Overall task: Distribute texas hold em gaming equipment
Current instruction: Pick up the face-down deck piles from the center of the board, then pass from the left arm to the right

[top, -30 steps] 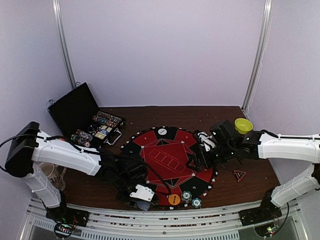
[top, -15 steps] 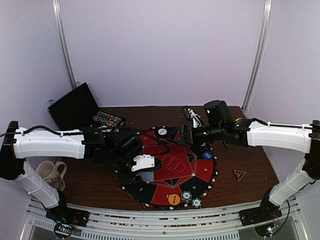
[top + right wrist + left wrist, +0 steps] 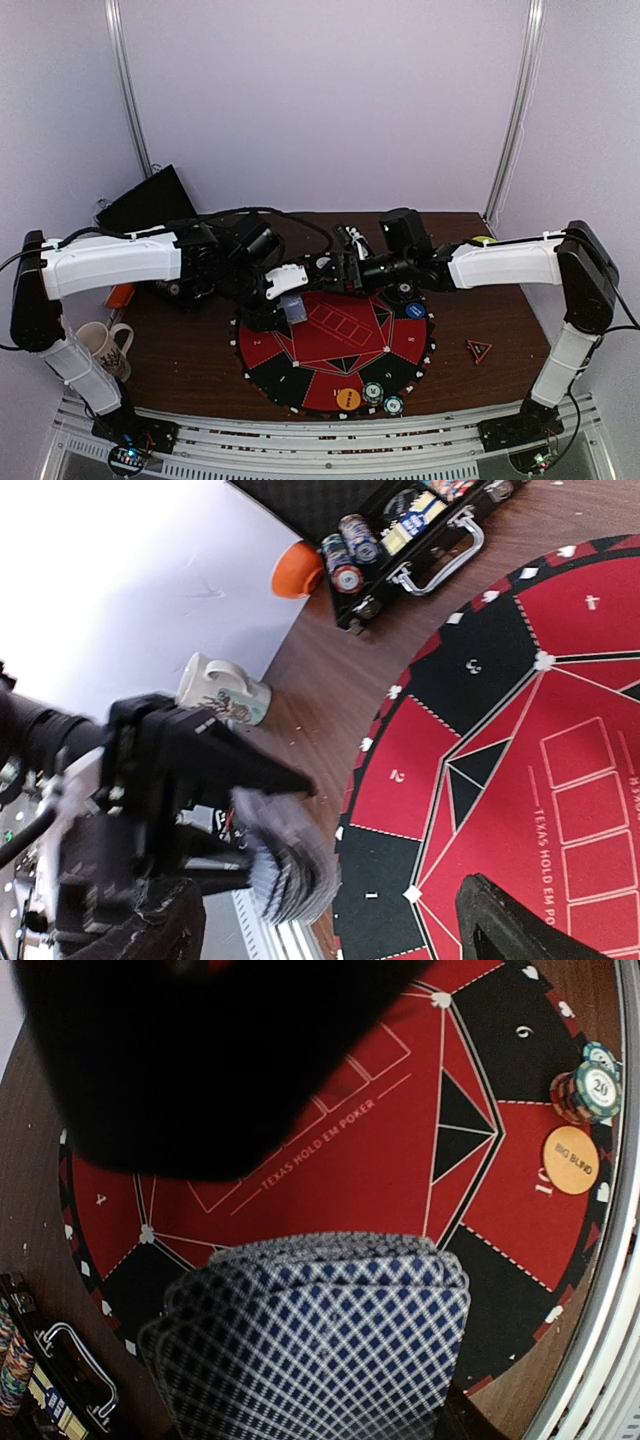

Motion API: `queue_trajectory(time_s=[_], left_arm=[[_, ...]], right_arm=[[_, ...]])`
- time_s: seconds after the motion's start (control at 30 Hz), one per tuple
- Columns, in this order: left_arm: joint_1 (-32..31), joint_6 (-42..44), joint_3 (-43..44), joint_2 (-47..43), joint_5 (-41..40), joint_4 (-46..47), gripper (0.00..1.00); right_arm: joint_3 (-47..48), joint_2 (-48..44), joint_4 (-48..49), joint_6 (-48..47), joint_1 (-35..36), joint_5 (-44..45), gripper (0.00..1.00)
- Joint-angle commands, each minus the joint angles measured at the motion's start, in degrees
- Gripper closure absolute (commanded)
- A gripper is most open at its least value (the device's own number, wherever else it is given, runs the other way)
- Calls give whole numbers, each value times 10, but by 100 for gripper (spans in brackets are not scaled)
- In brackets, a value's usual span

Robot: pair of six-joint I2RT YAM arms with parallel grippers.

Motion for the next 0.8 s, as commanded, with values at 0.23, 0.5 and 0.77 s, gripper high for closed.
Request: queue_trajectory(time_s=[0.23, 0.5, 0.77], left_arm=[[34, 14, 36, 25, 23, 16, 45], [34, 27, 39, 21, 26, 22, 45], [42, 34, 42, 29, 14, 17, 45]], right_arm=[[33, 61, 69, 11, -4, -69, 10], [49, 113, 159, 80, 10, -87, 11], [82, 159, 183, 115, 27, -114, 29]])
